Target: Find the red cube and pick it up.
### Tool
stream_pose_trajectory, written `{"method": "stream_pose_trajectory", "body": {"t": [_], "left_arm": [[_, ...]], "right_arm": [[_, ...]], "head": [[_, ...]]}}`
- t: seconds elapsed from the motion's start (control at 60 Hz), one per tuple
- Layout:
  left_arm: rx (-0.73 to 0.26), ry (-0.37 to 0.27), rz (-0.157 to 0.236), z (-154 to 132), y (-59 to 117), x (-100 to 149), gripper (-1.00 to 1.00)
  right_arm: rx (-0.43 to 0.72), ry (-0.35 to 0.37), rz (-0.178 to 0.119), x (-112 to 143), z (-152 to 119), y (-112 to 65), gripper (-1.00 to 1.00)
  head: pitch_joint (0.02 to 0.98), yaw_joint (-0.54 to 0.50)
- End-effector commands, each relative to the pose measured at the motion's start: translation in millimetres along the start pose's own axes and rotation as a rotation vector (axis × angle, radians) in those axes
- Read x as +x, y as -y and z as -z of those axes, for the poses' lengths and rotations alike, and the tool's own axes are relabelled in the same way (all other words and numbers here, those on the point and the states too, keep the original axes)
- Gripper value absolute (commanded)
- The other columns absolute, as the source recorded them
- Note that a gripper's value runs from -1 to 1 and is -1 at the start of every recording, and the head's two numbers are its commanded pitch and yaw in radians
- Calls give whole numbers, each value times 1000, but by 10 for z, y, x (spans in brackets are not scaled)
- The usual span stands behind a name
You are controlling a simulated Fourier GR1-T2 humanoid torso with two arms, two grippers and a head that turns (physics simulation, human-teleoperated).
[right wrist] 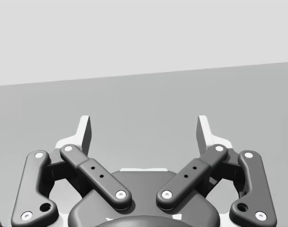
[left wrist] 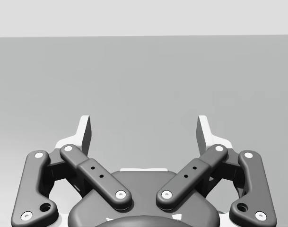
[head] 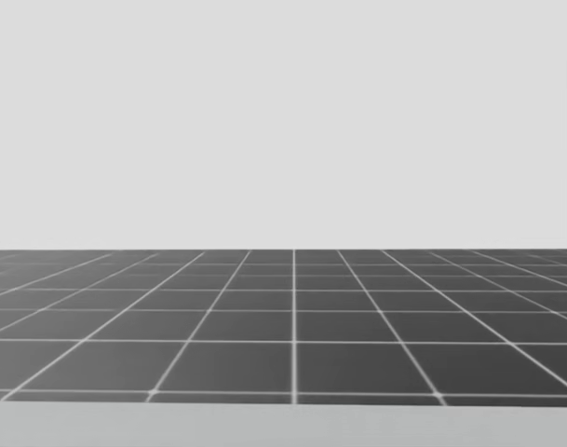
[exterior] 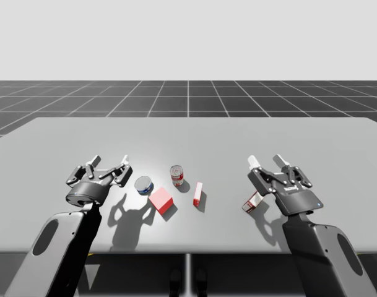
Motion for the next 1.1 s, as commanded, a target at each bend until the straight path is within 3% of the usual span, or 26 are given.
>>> {"method": "stream_pose_trajectory", "body": {"t": [0.017, 0.217, 0.55, 0.767, 0.833, 1.1], "left_arm": [[1, 1, 3, -6, 2, 4, -1000], [2, 1, 1, -8, -5, 7, -1000], [7, 2, 13, -3, -8, 5, -1000], [5, 1, 11, 2, -10, 2, -1000], [2, 0, 10, 3, -7, 0, -1000], [-5, -2, 13, 5, 16, -12, -1000]], "right_arm": [[-33, 29, -12, -6, -16, -1, -1000], [-40, 14, -22, 18, 5, 51, -1000], [-68, 24, -81, 18, 15, 79, -1000], [-71, 23, -94, 11, 12, 83, -1000], [-87, 35, -124, 4, 12, 88, -1000], [-79, 26, -127, -9, 13, 84, -1000]], "head": [[83, 26], [147, 27], [481, 26], [643, 42], [681, 53], [822, 126]]}}
